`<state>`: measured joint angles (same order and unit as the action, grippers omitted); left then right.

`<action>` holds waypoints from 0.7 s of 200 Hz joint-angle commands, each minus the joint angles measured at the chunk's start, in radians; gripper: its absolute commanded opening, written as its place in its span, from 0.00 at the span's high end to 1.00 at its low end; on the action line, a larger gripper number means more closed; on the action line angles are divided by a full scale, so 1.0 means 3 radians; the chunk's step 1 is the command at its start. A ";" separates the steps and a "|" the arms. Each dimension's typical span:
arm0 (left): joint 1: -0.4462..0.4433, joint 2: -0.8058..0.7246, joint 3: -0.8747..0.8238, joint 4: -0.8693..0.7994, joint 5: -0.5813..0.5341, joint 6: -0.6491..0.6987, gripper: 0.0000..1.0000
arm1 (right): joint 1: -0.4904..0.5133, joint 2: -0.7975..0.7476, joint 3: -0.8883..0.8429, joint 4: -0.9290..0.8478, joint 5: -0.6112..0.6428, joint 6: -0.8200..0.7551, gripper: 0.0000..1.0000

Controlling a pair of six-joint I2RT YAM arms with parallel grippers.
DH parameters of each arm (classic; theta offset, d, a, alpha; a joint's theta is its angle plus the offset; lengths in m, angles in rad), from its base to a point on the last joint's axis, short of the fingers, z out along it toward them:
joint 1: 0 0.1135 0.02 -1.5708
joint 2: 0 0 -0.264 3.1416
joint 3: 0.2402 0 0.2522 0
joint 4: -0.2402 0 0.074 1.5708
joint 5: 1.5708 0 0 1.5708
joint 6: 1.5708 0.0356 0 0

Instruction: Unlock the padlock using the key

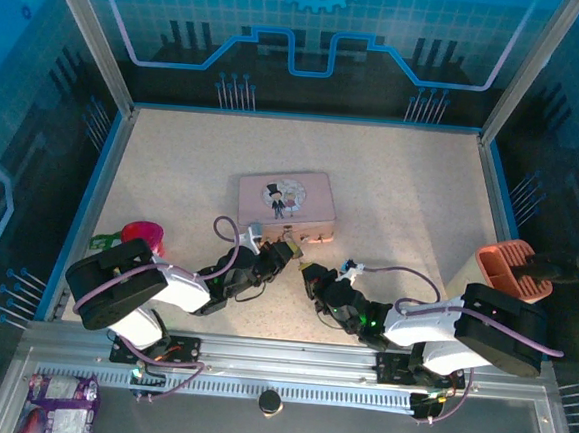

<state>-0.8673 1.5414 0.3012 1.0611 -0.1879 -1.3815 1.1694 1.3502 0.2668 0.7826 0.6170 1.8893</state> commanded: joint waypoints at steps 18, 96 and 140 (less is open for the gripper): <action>-0.0126 -0.0158 0.0060 0.0392 0.0208 0.0109 1.00 | -0.0061 -0.0017 -0.0012 0.0117 0.0152 0.0039 1.00; -0.0113 -0.0085 0.0055 0.0480 0.0273 0.0120 1.00 | -0.0043 -0.0187 -0.0066 -0.0089 0.0179 0.0064 1.00; -0.0081 -0.0061 0.0045 0.0441 0.0248 0.0118 1.00 | -0.0025 -0.0215 -0.0060 -0.0180 0.0137 0.0053 1.00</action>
<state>-0.8738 1.5410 0.3008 1.0595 -0.1780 -1.3819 1.1694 1.2995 0.2481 0.7433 0.6197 1.8965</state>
